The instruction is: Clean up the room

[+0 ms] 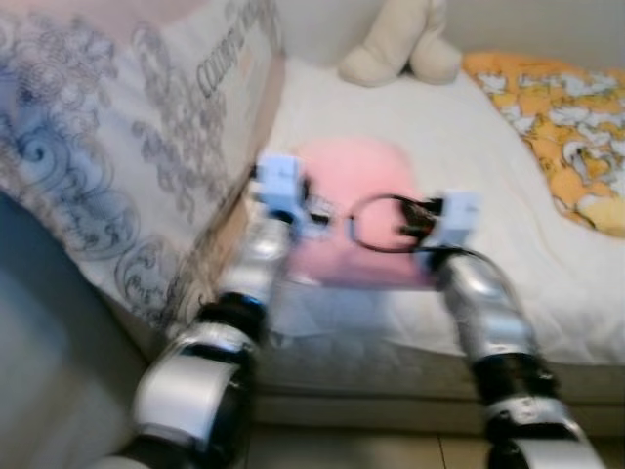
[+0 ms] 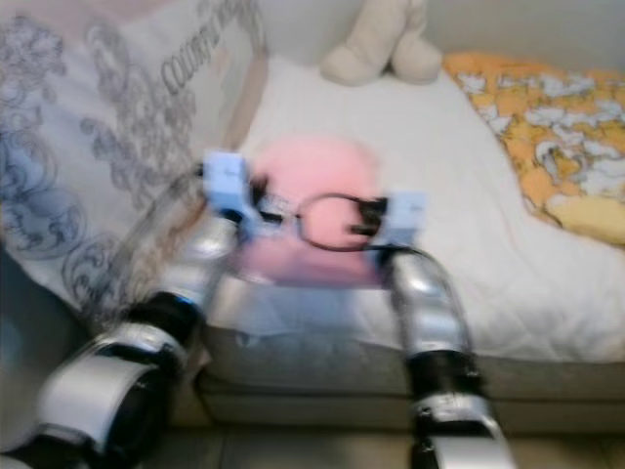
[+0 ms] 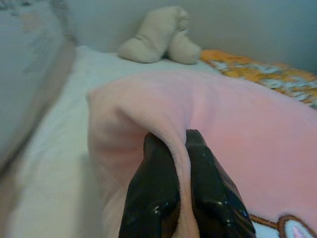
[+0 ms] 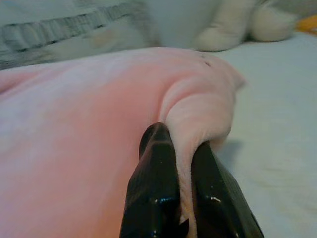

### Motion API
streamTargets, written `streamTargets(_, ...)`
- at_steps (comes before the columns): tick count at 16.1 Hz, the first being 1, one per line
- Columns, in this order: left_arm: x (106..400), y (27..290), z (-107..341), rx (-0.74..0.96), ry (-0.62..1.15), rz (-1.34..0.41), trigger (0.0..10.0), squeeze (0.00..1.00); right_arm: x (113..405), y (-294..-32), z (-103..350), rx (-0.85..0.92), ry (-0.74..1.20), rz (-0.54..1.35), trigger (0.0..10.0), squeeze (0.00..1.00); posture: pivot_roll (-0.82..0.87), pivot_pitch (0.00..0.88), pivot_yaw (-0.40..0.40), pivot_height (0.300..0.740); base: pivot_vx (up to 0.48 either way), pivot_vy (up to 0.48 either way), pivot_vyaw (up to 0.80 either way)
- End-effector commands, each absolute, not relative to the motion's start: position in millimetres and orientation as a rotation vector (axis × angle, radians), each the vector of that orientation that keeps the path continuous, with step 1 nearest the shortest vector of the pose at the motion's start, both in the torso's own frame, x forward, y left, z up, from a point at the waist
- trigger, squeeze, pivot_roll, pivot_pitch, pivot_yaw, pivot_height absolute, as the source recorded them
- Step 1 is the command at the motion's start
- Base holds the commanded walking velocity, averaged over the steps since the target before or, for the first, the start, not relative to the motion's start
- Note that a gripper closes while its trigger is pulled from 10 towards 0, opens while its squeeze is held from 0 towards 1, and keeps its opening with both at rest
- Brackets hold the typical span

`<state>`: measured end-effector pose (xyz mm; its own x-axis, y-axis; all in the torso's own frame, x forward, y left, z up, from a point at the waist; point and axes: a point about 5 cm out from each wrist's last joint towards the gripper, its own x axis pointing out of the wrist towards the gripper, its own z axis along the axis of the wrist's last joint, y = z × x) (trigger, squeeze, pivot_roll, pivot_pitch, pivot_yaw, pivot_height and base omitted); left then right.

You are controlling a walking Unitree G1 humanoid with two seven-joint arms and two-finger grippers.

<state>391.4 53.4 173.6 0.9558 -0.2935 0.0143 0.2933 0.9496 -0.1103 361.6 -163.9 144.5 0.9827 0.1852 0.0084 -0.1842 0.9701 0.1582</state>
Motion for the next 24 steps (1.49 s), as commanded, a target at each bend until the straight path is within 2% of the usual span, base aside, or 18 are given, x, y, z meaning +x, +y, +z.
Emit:
streamTargets(1,397.7,61.3,190.1,-0.131,-0.040,-0.261,10.0,0.00,368.0,-154.9,158.6,0.116,-0.033,0.222,10.0,0.00,0.12,0.000,0.000,0.740,0.469,0.000,0.00)
streamTargets(4,399.0,51.4,187.8,-0.160,-0.005,-0.191,10.0,0.00,387.6,-161.1,164.2,-0.068,0.048,0.276,10.0,0.00,0.13,0.013,-0.020,0.740,0.467,0.000,0.00)
streamTargets(6,403.1,62.2,189.4,-0.159,-0.005,-0.093,10.0,0.00,394.6,-151.1,163.6,-0.175,0.090,0.343,10.0,0.00,0.13,0.071,-0.040,0.740,0.474,0.000,0.00)
streamTargets(8,402.1,74.9,174.4,-0.185,0.057,0.007,10.0,0.00,392.3,-133.9,144.0,-0.257,0.187,0.438,10.0,0.00,0.14,0.159,-0.063,0.740,0.000,0.000,0.00)
streamTargets(12,393.1,70.3,149.5,-0.171,0.125,0.025,10.0,0.00,383.2,-119.0,115.9,-0.454,0.267,0.474,10.0,0.00,0.14,0.244,-0.094,0.740,0.000,0.000,0.00)
streamTargets(15,395.4,75.2,154.6,-0.181,0.103,0.053,10.0,0.00,387.6,-114.5,125.5,-0.413,0.230,0.461,10.0,0.00,0.14,0.236,-0.100,0.740,0.000,0.000,0.00)
streamTargets(18,408.4,81.6,207.8,-0.219,-0.111,0.077,10.0,0.00,405.7,-107.5,182.9,-0.354,0.011,0.449,10.0,0.00,0.16,0.222,-0.101,0.740,0.000,0.000,0.00)
streamTargets(20,410.1,85.5,218.8,-0.206,-0.160,0.100,10.0,0.00,407.4,-104.2,191.6,-0.421,-0.027,0.460,10.0,0.00,0.17,0.227,-0.108,0.740,0.000,0.000,0.00)
streamTargets(21,410.1,86.1,219.1,-0.188,-0.165,0.103,10.0,0.00,407.4,-103.7,191.1,-0.446,-0.028,0.459,10.0,0.00,0.17,0.229,-0.109,0.740,0.000,0.000,0.00)
streamTargets(24,398.8,88.2,168.2,-0.128,0.003,0.149,10.0,0.00,396.7,-102.2,149.9,-0.570,0.118,0.476,10.0,0.00,0.17,0.255,-0.130,0.740,0.000,0.000,0.00)
